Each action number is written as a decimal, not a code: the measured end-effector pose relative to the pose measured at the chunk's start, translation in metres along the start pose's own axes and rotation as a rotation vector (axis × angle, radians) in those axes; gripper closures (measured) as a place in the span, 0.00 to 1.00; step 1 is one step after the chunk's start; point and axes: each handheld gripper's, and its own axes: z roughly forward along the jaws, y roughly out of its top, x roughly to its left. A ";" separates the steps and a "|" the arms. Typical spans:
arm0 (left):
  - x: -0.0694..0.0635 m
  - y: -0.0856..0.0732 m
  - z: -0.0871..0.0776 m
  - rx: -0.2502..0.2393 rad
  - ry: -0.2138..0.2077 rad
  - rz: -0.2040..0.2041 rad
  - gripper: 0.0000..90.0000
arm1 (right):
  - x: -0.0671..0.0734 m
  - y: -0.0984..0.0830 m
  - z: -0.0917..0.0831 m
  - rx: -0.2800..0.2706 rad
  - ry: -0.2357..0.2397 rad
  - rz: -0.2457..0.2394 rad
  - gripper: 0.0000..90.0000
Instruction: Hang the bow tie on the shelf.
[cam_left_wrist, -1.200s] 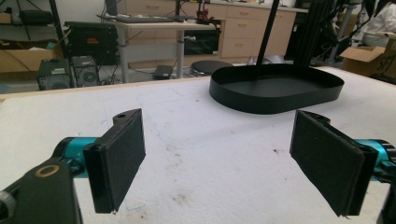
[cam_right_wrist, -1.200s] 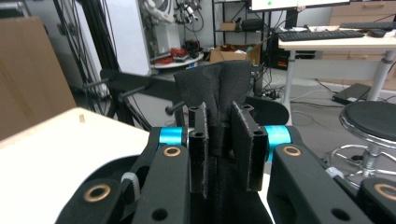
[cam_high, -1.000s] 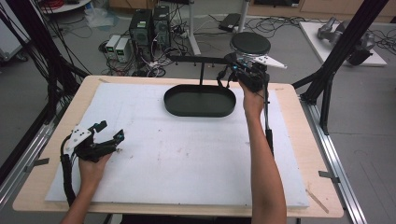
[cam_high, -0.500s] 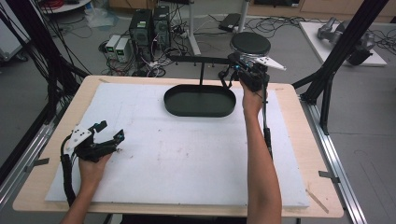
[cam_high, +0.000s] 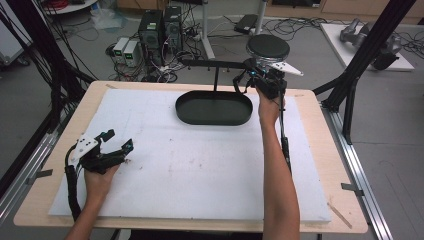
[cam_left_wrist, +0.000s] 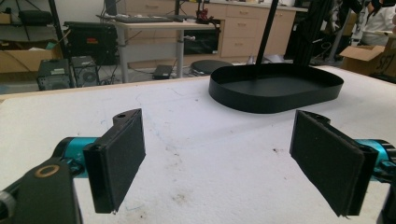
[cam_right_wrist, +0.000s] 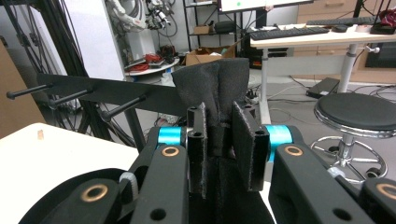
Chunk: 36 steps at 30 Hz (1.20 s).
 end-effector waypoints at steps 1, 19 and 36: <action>0.000 0.000 0.000 0.000 0.000 0.000 0.20 | 0.000 0.000 0.000 0.000 -0.003 0.001 0.83; 0.000 0.000 0.000 -0.001 0.002 0.001 0.20 | 0.005 0.020 -0.023 -0.052 0.008 -0.031 0.71; 0.001 0.000 0.000 -0.004 0.003 -0.003 0.20 | 0.009 0.047 -0.086 -0.091 0.021 -0.076 0.47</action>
